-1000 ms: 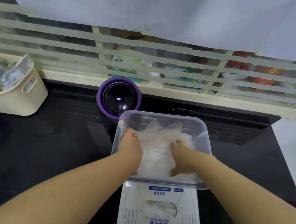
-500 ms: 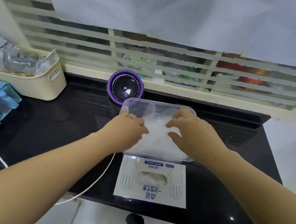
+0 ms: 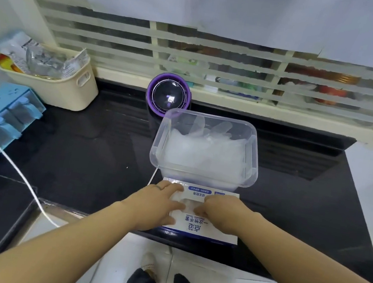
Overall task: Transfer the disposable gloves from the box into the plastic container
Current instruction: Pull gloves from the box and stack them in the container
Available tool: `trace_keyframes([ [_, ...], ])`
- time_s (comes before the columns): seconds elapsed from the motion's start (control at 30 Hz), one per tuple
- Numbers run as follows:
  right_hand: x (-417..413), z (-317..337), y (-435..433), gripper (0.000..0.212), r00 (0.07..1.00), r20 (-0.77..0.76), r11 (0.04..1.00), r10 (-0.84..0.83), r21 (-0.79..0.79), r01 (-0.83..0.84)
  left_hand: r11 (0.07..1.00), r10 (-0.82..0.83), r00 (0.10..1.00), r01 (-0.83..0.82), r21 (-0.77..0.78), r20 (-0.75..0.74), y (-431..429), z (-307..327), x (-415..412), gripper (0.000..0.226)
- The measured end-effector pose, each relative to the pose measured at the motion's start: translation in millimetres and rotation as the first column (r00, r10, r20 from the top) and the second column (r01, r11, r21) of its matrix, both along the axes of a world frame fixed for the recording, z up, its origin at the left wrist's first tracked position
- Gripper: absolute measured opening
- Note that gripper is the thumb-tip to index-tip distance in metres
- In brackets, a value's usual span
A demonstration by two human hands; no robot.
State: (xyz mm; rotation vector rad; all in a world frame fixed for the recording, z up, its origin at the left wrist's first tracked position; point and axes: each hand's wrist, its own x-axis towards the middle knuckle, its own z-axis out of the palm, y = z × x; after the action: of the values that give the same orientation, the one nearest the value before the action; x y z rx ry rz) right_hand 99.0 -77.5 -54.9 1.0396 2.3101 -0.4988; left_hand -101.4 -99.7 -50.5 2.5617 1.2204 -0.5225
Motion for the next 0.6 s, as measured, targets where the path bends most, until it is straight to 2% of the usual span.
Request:
trace_keyframes([
  [0.2,-7,-14,6,0.025,0.997,-0.069,0.992,0.031,0.125,-0.022,0.995,0.083,0.996,-0.08,-0.057,0.045,1,1,3,0.06],
  [0.37,-3,-14,-1,0.022,0.964,-0.26,0.98,-0.048,0.174,0.096,0.989,0.134,0.989,-0.128,-0.08,0.07,0,1,4,0.06],
  [0.5,0,14,-8,0.027,0.869,-0.489,0.95,-0.074,0.23,0.21,0.986,0.155,0.986,-0.15,-0.078,0.058,1,4,6,0.061],
  [0.6,3,38,-11,0.022,0.748,-0.648,0.927,-0.142,0.177,0.329,0.988,0.138,0.99,-0.137,-0.066,0.012,2,8,9,0.059],
])
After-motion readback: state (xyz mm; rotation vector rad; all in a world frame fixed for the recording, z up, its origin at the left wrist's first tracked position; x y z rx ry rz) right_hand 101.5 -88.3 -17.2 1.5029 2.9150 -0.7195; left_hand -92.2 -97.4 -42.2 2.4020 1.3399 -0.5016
